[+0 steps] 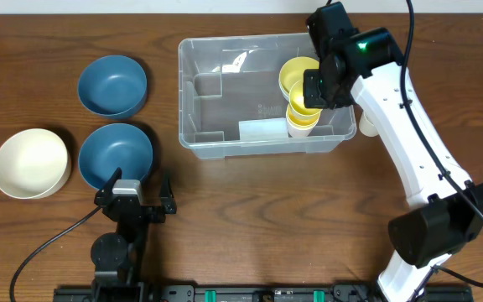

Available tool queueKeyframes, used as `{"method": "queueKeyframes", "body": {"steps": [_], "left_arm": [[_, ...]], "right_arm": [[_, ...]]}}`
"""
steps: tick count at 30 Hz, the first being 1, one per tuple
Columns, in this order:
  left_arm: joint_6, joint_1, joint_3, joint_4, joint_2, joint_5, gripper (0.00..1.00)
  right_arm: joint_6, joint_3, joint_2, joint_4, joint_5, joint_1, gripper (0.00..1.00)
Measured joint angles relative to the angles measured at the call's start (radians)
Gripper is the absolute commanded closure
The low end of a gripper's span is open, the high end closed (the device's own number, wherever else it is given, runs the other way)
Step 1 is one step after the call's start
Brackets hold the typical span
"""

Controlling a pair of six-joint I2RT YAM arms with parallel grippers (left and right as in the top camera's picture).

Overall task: Pack container
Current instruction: 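Stack the second yellow cup onto the cups in the container and release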

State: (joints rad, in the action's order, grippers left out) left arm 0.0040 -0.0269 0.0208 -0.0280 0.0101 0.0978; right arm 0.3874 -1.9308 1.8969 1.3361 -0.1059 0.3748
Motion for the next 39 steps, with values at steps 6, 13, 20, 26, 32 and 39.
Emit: {"method": "queueKeyframes", "body": {"steps": [6, 13, 20, 26, 32, 39], "left_arm": [[0.000, 0.000, 0.000, 0.000, 0.000, 0.000, 0.02], [0.000, 0.000, 0.000, 0.000, 0.000, 0.000, 0.02], [0.000, 0.000, 0.000, 0.000, 0.000, 0.000, 0.02], [0.000, 0.000, 0.000, 0.000, 0.000, 0.000, 0.02], [0.000, 0.000, 0.000, 0.000, 0.000, 0.000, 0.02], [0.000, 0.000, 0.000, 0.000, 0.000, 0.000, 0.02]], "right_arm": [[0.003, 0.000, 0.028, -0.017, 0.000, -0.019, 0.99], [0.003, 0.000, 0.074, -0.033, 0.002, -0.044, 0.98], [0.003, 0.000, 0.116, -0.061, 0.034, -0.045, 0.99], [0.007, 0.000, 0.116, -0.060, 0.047, -0.045, 0.53], [-0.002, 0.000, 0.116, -0.052, 0.051, -0.045, 0.46], [-0.002, -0.013, 0.116, -0.013, 0.053, -0.047, 0.46]]}}
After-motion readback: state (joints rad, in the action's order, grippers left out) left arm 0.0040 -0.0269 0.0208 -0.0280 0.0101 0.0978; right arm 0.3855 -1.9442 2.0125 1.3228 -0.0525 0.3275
